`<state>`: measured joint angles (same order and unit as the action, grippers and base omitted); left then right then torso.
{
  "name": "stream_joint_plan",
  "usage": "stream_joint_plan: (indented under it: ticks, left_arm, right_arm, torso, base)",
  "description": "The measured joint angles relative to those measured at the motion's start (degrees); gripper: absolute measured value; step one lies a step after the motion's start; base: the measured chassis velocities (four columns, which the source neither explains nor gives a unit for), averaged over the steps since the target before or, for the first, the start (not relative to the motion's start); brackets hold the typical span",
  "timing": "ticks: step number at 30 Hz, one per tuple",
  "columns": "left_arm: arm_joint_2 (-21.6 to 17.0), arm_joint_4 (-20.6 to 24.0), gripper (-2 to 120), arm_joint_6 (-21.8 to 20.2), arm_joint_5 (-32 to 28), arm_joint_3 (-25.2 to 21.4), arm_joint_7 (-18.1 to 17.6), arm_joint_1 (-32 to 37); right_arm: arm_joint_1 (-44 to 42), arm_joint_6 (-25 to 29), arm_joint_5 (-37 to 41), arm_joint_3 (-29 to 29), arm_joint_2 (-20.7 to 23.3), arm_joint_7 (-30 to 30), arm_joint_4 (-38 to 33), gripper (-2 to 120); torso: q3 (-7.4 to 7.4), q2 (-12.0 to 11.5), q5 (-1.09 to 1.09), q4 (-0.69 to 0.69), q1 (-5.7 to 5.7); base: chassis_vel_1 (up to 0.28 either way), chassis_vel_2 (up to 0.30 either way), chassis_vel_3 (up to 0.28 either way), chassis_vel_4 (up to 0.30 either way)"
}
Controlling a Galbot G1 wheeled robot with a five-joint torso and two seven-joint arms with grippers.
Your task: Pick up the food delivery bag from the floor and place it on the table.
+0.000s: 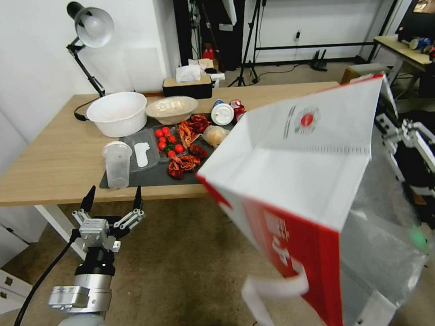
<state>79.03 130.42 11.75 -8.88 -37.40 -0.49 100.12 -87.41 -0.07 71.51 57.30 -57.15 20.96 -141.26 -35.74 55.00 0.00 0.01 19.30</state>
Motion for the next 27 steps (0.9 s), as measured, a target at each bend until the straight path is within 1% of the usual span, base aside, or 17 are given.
stream_joint_plan:
  ticks: [1, 2, 3, 5, 6, 9, 10, 12, 14, 17, 18, 21, 25, 27]
  left_arm:
    - [0.1, 0.1, 100, -0.1, 0.1, 0.1, 0.0, 0.0]
    - [0.1, 0.1, 100, -0.1, 0.1, 0.1, 0.0, 0.0]
    - [0.2, 0.2, 100, -0.3, 0.2, 0.1, 0.0, -0.1]
    - [0.3, 0.4, 100, -0.5, 0.4, 0.1, 0.0, -0.1]
    - [0.3, 0.4, 100, -0.5, 0.4, 0.1, 0.0, -0.1]
    - [0.6, 0.7, 100, -0.6, 0.6, 0.3, 0.1, 0.0]
    - [0.6, 0.7, 100, -0.6, 0.6, 0.3, 0.1, 0.0]
    - [0.9, 0.9, 100, -0.7, 0.9, 0.5, 0.2, 0.1]
    - [1.0, 0.9, 100, -0.7, 1.1, 0.5, 0.2, 0.1]
    - [1.5, 0.9, 100, -0.7, 1.6, 0.8, 0.4, 0.2]
    - [1.5, 0.9, 100, -0.7, 1.6, 0.8, 0.4, 0.2]
    - [1.9, 0.9, 100, -0.7, 2.0, 1.0, 1.0, 0.3]
    - [2.3, 0.9, 100, -0.6, 2.3, 1.3, 1.1, 0.3]
    - [2.7, 0.9, 100, -0.6, 2.7, 1.7, 1.2, 0.3]
  right_arm:
    - [1.3, 0.4, 0.0, -0.6, 0.8, -3.1, 0.0, 0]
    - [1.3, 0.4, 0.0, -0.6, 0.8, -3.1, 0.0, 0]
    - [2.8, 0.8, 0.3, -1.2, 1.8, -6.2, 0.2, 0]
    - [4.8, 1.2, 0.9, -2.0, 3.2, -10.1, 0.7, 0]
    - [4.8, 1.2, 0.9, -2.0, 3.2, -10.1, 0.7, 0]
    - [7.8, 1.6, 2.3, -3.2, 4.9, -15.4, 1.9, 0]
    - [7.8, 1.6, 2.3, -3.2, 4.9, -15.4, 1.9, 0]
    - [9.8, 2.0, 2.8, -4.4, 5.9, -18.3, 2.8, 0]
    - [10.4, 2.1, 3.0, -4.7, 6.1, -19.1, 3.2, 0]
    - [13.0, 2.6, 4.2, -6.1, 7.2, -22.5, 4.8, 0]
    - [13.0, 2.6, 4.2, -6.1, 7.2, -22.5, 4.8, 0]
    - [16.1, 3.1, 6.4, -7.3, 8.9, -26.2, 6.6, 0]
    - [17.9, 3.6, 7.8, -8.2, 10.2, -27.9, 8.0, 0]
    - [20.1, 4.3, 9.1, -9.3, 11.5, -29.7, 9.7, 0]
  torso:
    - [0.0, 0.0, 0.0, 0.0, 0.0]
    - [0.0, 0.0, 0.0, 0.0, 0.0]
    - [0.01, 0.0, 0.0, 0.0, 0.0]
    - [0.02, 0.0, 0.0, 0.0, -0.02]
    - [0.02, 0.0, 0.0, 0.0, -0.02]
    - [0.03, 0.0, 0.0, 0.0, -0.02]
    - [0.03, 0.0, 0.0, 0.0, -0.02]
    - [0.03, -0.1, 0.01, 0.0, -0.02]
    - [0.03, -0.1, 0.0, 0.0, -0.02]
    - [0.04, -0.1, 0.01, 0.0, -0.02]
    - [0.04, -0.1, 0.01, 0.0, -0.02]
    - [0.04, -0.1, 0.0, 0.0, -0.03]
    - [0.04, -0.1, 0.0, 0.0, -0.03]
    - [0.05, -0.1, 0.01, 0.0, -0.03]
  base:
    - [0.0, 0.0, 0.0, 0.0]
    - [0.0, 0.0, 0.0, 0.0]
    - [0.0, 0.0, 0.0, 0.0]
    - [0.0, 0.0, 0.0, 0.0]
    - [0.0, 0.0, 0.0, 0.0]
    - [0.0, 0.0, 0.0, 0.0]
    - [0.0, 0.0, 0.0, 0.0]
    - [0.0, 0.0, 0.0, 0.0]
    - [0.0, 0.0, 0.0, 0.0]
    - [0.0, 0.0, 0.0, 0.0]
    - [0.0, 0.0, 0.0, 0.0]
    - [0.0, 0.0, 0.0, 0.0]
    - [0.0, 0.0, 0.0, 0.0]
    - [0.0, 0.0, 0.0, 0.0]
